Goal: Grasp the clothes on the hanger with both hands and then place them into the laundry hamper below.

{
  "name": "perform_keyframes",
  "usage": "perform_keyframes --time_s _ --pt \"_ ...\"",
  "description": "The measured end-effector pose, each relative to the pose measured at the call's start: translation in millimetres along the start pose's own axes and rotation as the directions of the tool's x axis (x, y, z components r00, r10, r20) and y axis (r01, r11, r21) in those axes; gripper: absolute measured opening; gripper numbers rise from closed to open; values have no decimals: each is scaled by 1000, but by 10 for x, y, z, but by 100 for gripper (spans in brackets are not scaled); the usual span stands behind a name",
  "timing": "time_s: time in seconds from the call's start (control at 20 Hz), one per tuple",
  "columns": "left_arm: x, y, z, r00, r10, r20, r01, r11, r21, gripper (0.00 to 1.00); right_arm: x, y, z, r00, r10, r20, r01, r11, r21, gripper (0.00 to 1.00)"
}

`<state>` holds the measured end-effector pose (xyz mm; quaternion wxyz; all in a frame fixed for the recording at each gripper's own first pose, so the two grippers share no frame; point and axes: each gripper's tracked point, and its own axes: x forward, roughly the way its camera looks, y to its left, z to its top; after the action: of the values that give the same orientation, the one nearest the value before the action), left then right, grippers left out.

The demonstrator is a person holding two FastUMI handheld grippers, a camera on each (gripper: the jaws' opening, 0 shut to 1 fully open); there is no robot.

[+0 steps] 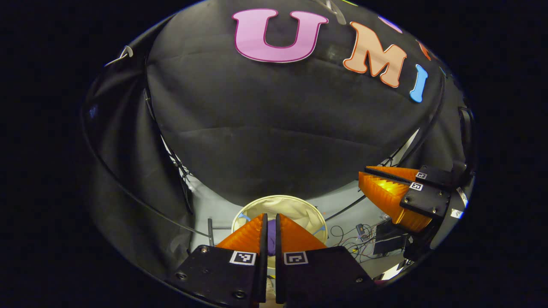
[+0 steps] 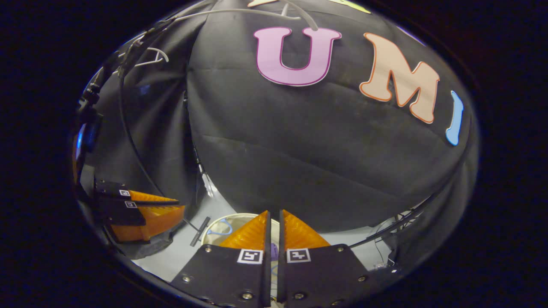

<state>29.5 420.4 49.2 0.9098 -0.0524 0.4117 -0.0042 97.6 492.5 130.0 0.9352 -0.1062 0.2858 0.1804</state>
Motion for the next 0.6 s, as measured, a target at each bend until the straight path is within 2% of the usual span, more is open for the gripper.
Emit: perform_keyframes --time_s 0.25,0.6 --pt "-322 -75 317 992 -36 124 36 999 4 9 -298 -99 258 994 -43 98 40 999 37 6" --pt "-887 -220 705 955 -109 276 97 994 59 10 -880 -160 484 971 -131 202 115 989 87 6"
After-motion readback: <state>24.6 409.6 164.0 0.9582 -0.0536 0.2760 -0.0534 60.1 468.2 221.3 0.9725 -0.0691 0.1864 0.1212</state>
